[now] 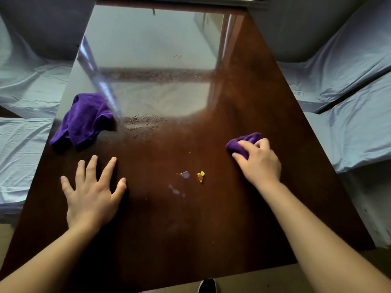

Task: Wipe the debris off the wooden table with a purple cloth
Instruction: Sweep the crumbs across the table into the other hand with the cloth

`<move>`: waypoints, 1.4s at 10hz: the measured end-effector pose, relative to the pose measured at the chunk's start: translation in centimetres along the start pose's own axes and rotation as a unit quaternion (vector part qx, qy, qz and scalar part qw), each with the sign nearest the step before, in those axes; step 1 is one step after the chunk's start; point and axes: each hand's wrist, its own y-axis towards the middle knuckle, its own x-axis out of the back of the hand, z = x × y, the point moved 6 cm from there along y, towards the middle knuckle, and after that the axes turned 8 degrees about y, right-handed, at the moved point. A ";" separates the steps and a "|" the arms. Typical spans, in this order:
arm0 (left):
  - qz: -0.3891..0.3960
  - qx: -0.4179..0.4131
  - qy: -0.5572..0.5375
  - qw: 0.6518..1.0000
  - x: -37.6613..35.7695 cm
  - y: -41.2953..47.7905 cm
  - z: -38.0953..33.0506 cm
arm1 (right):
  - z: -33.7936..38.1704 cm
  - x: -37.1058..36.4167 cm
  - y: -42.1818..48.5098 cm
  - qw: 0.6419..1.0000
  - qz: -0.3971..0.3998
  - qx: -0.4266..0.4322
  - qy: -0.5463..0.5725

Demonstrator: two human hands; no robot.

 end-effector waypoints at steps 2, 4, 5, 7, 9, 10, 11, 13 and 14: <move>0.008 0.002 -0.001 1.000 0.4 -0.2 -0.3 | 5.1 -2.9 -5.1 0.988 0.010 0.139 0.073; 0.007 0.001 -0.002 1.000 0.4 -0.2 -0.2 | 4.8 -0.8 -2.7 0.993 -0.066 0.065 0.072; 0.006 0.000 -0.002 1.000 0.4 -0.1 -0.3 | 6.7 -2.4 -3.7 0.996 -0.024 0.082 0.029; 0.002 -0.002 -0.008 1.000 0.4 -0.3 -0.3 | 11.3 -3.7 -5.5 0.984 0.038 0.141 0.107; 0.000 -0.004 -0.002 1.000 0.3 -0.1 -0.3 | 10.9 -1.8 0.1 0.987 0.000 0.079 0.140; -0.006 -0.005 -0.007 1.000 0.2 -0.3 -0.2 | 12.4 -4.8 0.6 0.989 0.097 0.099 0.055; -0.007 -0.007 -0.008 1.000 0.2 -0.1 -0.2 | 12.7 -5.6 -1.1 0.983 0.090 0.161 -0.005; -0.009 -0.006 -0.008 1.000 0.2 -0.2 -0.1 | 13.0 -6.2 -5.9 0.951 0.185 0.246 0.041; -0.011 -0.008 -0.014 1.000 0.2 -0.2 -0.1 | 11.1 -2.6 -5.8 0.959 0.124 0.199 0.156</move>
